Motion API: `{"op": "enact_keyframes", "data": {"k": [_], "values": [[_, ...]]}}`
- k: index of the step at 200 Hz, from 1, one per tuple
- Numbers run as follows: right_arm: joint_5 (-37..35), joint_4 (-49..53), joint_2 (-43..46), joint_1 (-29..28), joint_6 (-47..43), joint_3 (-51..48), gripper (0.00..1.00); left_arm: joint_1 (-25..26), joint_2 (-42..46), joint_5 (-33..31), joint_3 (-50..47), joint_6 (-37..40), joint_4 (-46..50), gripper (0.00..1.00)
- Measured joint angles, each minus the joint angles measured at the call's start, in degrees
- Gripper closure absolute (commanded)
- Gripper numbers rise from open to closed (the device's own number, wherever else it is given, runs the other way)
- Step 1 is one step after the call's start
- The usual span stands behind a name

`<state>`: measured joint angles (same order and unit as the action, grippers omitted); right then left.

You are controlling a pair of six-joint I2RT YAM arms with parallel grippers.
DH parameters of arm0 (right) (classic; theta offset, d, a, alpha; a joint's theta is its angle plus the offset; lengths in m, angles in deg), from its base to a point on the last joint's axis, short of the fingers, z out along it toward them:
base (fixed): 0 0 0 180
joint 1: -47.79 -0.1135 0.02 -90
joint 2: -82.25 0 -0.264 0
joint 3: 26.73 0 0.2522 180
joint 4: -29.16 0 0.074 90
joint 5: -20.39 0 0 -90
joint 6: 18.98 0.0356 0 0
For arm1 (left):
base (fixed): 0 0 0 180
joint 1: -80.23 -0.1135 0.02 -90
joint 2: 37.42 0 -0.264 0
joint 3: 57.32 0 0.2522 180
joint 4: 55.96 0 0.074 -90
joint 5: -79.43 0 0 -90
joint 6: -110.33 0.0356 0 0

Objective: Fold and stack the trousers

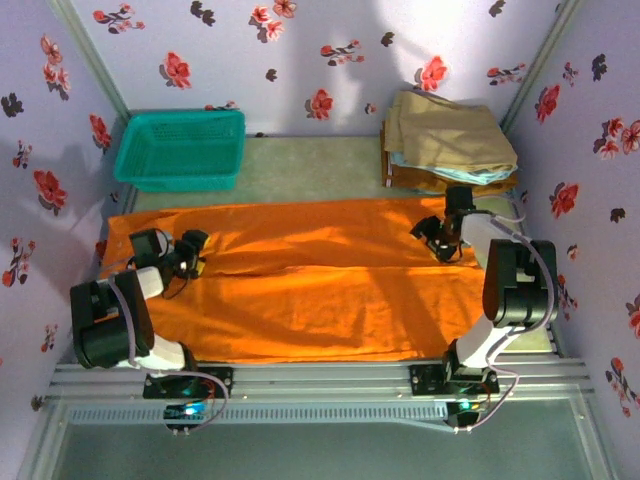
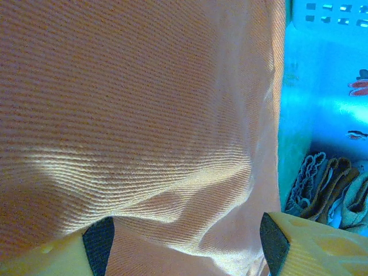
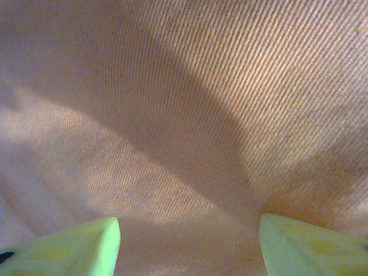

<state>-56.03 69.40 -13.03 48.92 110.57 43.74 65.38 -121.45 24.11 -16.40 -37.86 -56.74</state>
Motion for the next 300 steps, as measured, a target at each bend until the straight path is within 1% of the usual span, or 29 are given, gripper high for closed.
{"op": "enact_keyframes", "data": {"k": [35, 80, 114, 156, 180, 202, 231, 247, 262, 282, 300], "values": [[-2.64, 1.44, -0.72, -0.15, -0.15, 5.84, 0.35, 1.99, 0.13, -0.76, 0.17, -0.02, -0.04, 0.26], [-2.91, 0.76, -6.84, -0.55, -0.13, 4.09, 0.37, 3.87, 0.76, -2.60, 0.81, 0.07, 1.46, 0.25], [0.20, -1.20, -8.31, 2.58, 0.98, 5.20, 0.36, 5.09, 0.22, -3.10, 1.31, 0.02, 1.42, 0.25], [1.14, -1.38, -11.98, 5.44, 1.60, 9.84, 0.36, 9.01, -2.45, -3.78, 3.37, -0.46, -0.37, 0.25], [1.88, -1.46, -12.63, 6.75, 1.60, 10.91, 0.35, 9.73, -3.04, -3.80, 4.22, -0.61, 0.02, 0.25], [2.14, -2.58, -11.21, 6.64, 1.60, 9.29, 0.34, 9.73, -1.49, -4.26, 4.22, -0.59, 2.58, 0.24], [2.16, -2.97, -7.45, 6.60, 1.62, 4.35, 0.33, 9.46, 5.31, -6.16, 4.22, 0.26, 8.44, 0.24], [2.49, -4.96, -6.47, 6.60, 1.68, 2.36, 0.34, 8.63, 8.07, -6.58, 4.17, 0.70, 10.43, 0.24], [3.56, -7.69, -5.81, 6.82, 2.38, 0.44, 0.34, 7.02, 9.35, -6.86, 3.45, 1.22, 11.39, 0.24], [4.44, -10.49, -4.52, 6.93, 2.75, -1.64, 0.34, 3.45, 10.78, -7.28, 0.76, 1.60, 13.11, 0.25], [4.72, -8.66, -4.57, 6.86, 2.34, -0.31, 0.33, 1.20, 12.57, -7.61, -1.29, 1.77, 16.00, 0.25]]}}
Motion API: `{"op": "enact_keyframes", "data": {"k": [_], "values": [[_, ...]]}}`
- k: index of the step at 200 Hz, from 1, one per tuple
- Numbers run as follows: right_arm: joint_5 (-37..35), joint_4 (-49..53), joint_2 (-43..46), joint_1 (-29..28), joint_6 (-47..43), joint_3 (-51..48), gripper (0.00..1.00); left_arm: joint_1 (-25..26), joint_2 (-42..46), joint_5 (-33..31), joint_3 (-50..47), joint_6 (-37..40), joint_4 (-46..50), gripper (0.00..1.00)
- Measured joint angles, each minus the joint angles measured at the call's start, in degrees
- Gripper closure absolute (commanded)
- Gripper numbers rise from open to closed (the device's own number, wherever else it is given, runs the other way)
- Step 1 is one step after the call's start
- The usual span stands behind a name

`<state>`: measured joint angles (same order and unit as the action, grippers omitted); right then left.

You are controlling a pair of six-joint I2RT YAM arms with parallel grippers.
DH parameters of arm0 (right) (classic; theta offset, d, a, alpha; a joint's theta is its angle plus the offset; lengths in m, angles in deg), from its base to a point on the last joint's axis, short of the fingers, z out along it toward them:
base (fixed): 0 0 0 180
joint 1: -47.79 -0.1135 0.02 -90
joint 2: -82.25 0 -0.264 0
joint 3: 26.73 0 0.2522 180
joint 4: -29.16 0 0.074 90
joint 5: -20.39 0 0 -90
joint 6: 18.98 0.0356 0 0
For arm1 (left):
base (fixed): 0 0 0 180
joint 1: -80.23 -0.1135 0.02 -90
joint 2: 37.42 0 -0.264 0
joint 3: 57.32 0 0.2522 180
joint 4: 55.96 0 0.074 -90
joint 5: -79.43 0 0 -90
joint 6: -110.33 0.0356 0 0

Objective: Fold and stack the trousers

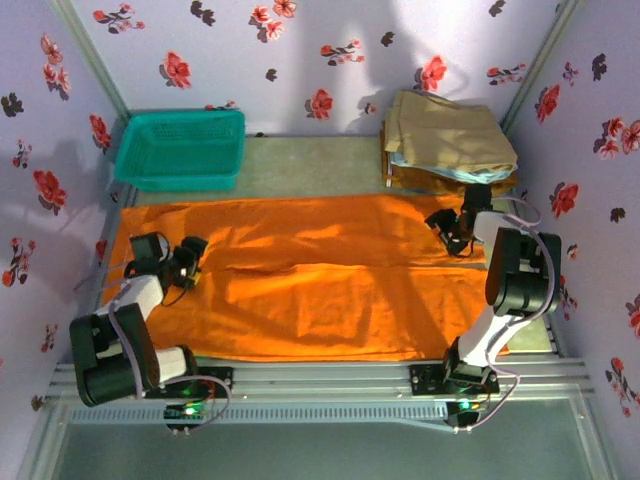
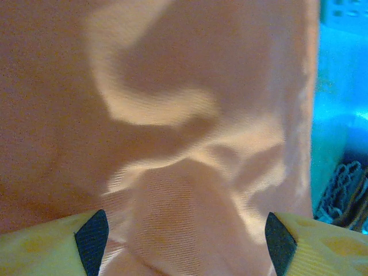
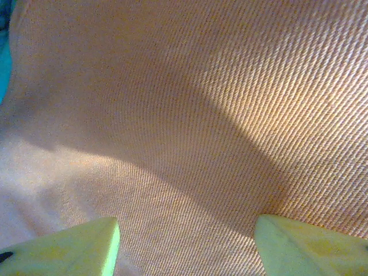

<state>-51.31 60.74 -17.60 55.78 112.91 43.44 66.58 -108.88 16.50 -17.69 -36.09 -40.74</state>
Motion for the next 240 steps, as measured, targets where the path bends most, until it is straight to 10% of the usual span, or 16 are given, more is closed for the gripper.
{"op": "enact_keyframes", "data": {"k": [94, 240], "values": [[-3.30, 7.78, 24.00, -12.24, 3.82, -13.97, 0.32, 7.50, 17.27, -3.10, 0.63, 1.77, 11.91, 0.25], [-3.28, 9.31, 6.82, -4.46, 3.10, -5.95, 0.31, 7.80, -2.21, -3.82, -2.29, -3.72, -6.97, 0.26]]}}
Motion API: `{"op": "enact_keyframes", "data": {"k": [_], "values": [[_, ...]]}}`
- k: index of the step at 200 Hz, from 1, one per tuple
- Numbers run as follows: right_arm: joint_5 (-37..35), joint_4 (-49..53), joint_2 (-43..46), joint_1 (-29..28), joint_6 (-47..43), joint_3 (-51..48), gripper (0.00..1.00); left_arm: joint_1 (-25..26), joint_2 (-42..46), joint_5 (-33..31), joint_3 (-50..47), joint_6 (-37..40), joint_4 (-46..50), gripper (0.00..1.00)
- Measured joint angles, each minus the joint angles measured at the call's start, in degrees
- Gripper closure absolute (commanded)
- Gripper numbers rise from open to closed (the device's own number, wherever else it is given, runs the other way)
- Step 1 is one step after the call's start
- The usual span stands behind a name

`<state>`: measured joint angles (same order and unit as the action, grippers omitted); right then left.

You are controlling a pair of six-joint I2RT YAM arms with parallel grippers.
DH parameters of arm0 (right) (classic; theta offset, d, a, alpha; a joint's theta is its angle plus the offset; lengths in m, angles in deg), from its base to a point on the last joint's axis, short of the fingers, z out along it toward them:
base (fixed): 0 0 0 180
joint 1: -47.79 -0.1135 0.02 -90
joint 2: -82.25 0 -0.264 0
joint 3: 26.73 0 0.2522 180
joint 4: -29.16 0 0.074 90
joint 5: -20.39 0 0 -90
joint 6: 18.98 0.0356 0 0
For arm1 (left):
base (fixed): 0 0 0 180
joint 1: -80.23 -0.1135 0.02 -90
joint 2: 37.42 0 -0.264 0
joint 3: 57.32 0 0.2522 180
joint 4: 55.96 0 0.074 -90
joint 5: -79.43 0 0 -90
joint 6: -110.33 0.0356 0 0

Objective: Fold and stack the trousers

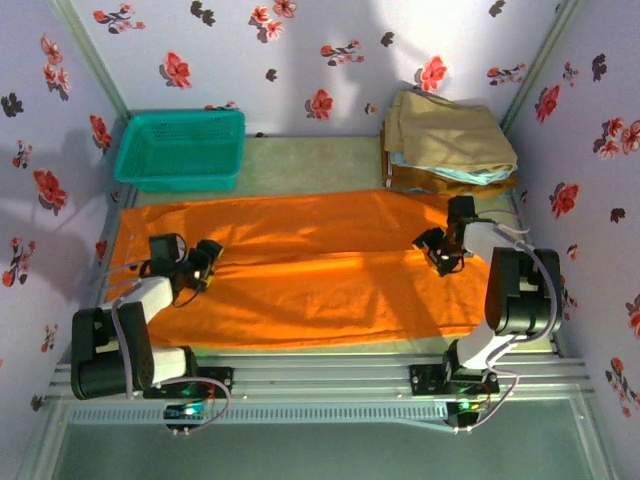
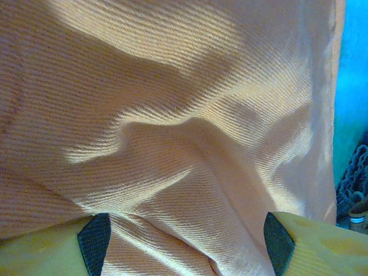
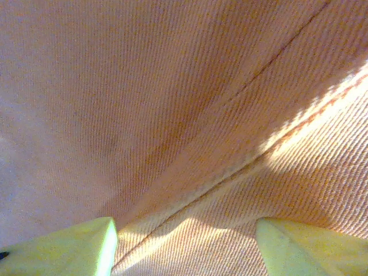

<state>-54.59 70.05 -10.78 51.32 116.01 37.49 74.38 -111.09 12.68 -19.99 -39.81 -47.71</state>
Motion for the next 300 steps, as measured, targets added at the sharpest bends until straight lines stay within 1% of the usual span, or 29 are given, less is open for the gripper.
{"op": "enact_keyframes", "data": {"k": [20, 51, 70, 85, 99, 112, 115, 136, 148, 160, 182, 199, 227, 260, 296, 300], "values": [[0.02, 0.31, -0.17, 0.61, -0.76, 0.42, 0.32, -0.02, -0.46, -0.17, 0.72, 0.09, 0.57, 0.26], [-0.26, 0.46, 0.94, 0.76, -2.12, 0.42, 0.32, -1.95, 0.50, -1.16, 5.27, 1.92, 7.43, 0.25], [-1.11, 1.36, 5.14, -0.02, -2.89, -0.11, 0.31, -2.99, 6.56, -4.37, 8.90, 3.65, 15.98, 0.24], [-1.49, 1.77, 10.32, -2.34, -3.15, -0.63, 0.31, -4.46, 12.83, -6.99, 12.37, 4.81, 23.45, 0.23], [-1.46, 1.75, 14.19, -5.60, -3.32, -1.05, 0.31, -8.94, 18.05, -9.18, 15.06, 5.68, 29.64, 0.24], [-0.92, 1.31, 16.57, -8.83, -3.19, -1.86, 0.31, -15.96, 20.96, -11.74, 16.50, 6.97, 34.91, 0.27], [-0.61, 1.22, 16.94, -9.51, -2.99, -2.10, 0.31, -18.23, 21.38, -12.48, 16.70, 7.28, 36.13, 0.28], [1.79, 0.15, 18.75, -14.99, -1.29, -4.66, 0.30, -29.81, 21.66, -16.24, 16.63, 8.94, 43.01, 0.29], [2.47, 0.07, 19.61, -18.01, -0.11, -5.38, 0.30, -34.34, 21.55, -18.97, 15.91, 9.40, 45.90, 0.30], [3.41, -0.33, 20.50, -20.55, 0.81, -5.55, 0.30, -37.46, 21.55, -21.75, 14.67, 9.57, 47.78, 0.31], [4.66, -1.70, 21.81, -23.12, 1.81, -5.55, 0.30, -41.66, 21.16, -24.59, 11.56, 9.60, 48.39, 0.32], [5.01, -2.14, 22.01, -23.58, 2.01, -5.55, 0.30, -43.85, 19.02, -25.49, 9.97, 9.53, 48.22, 0.32], [5.42, -3.10, 22.47, -23.69, 2.10, -7.30, 0.29, -48.04, 15.02, -26.34, 8.68, 8.26, 46.42, 0.35], [5.86, -3.54, 22.95, -23.96, 2.49, -10.01, 0.29, -48.50, 14.80, -26.23, 4.63, 4.96, 41.40, 0.36], [5.99, -3.63, 24.00, -24.11, 2.86, -11.50, 0.29, -48.50, 14.51, -26.16, 3.21, 4.57, 37.11, 0.38], [5.99, -3.63, 24.20, -24.11, 2.84, -11.56, 0.29, -48.50, 14.45, -26.14, 3.17, 4.57, 36.59, 0.40]]}}
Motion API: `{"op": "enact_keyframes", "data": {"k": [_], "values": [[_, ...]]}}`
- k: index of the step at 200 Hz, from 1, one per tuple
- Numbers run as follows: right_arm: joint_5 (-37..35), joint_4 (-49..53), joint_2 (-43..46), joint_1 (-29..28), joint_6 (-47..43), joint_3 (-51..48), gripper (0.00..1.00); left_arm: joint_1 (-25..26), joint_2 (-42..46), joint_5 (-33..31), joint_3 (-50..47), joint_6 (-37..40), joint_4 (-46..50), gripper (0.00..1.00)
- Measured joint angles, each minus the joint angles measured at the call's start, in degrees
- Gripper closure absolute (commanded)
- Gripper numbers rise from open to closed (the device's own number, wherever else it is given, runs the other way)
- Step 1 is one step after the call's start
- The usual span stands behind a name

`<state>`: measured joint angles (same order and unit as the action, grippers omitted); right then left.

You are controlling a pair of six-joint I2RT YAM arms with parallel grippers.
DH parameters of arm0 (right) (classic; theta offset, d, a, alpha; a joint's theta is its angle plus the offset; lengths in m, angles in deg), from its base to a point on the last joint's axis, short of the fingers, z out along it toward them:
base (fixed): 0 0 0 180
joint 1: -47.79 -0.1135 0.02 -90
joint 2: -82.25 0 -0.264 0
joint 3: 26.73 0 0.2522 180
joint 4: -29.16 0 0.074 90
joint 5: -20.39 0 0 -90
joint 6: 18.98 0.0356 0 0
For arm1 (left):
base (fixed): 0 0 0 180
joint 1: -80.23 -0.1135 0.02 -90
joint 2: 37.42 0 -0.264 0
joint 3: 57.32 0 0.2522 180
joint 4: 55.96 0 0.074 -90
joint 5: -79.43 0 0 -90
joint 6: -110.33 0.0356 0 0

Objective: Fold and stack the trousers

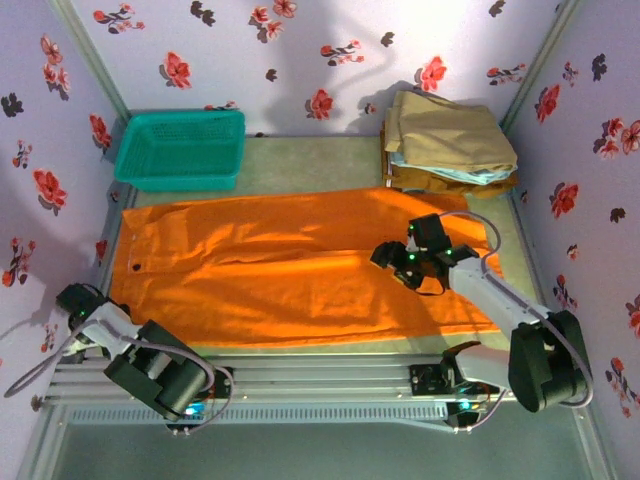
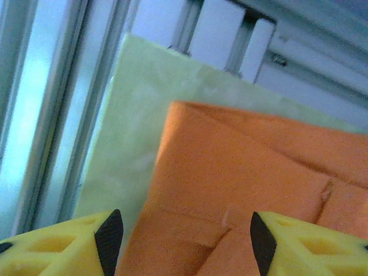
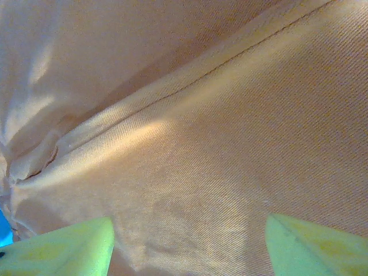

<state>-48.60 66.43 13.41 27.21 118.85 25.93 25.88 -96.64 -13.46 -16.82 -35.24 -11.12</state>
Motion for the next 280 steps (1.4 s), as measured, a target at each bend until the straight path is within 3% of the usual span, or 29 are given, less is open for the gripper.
{"op": "enact_keyframes", "data": {"k": [19, 35, 105, 190, 232, 280], "values": [[0.00, 0.02, 0.72, -0.04, 0.00, -0.02, 0.29, 0.00, -1.20, 0.13, -1.14, 0.20, -3.45, 0.54], [0.00, 0.07, 0.87, -0.04, 0.00, -0.07, 0.29, 0.00, -2.67, 0.28, -2.27, 0.04, -5.22, 0.56], [-0.63, 0.83, 2.40, -0.04, -0.22, -0.07, 0.28, -0.20, -2.16, 1.62, -1.97, 0.44, -5.25, 0.44], [-0.59, -0.81, -1.20, -0.04, -0.17, -0.07, 0.28, -0.20, -1.57, 0.20, 2.91, 1.14, 3.80, 0.42], [-0.20, -1.79, -2.08, -0.04, -0.20, -0.07, 0.27, -0.20, -4.22, -0.35, 2.05, 1.40, 2.80, 0.46], [-0.28, -0.68, 0.15, -0.04, -0.24, -0.07, 0.27, -0.17, -5.55, -1.31, 0.33, 1.53, 0.70, 0.61]]}}
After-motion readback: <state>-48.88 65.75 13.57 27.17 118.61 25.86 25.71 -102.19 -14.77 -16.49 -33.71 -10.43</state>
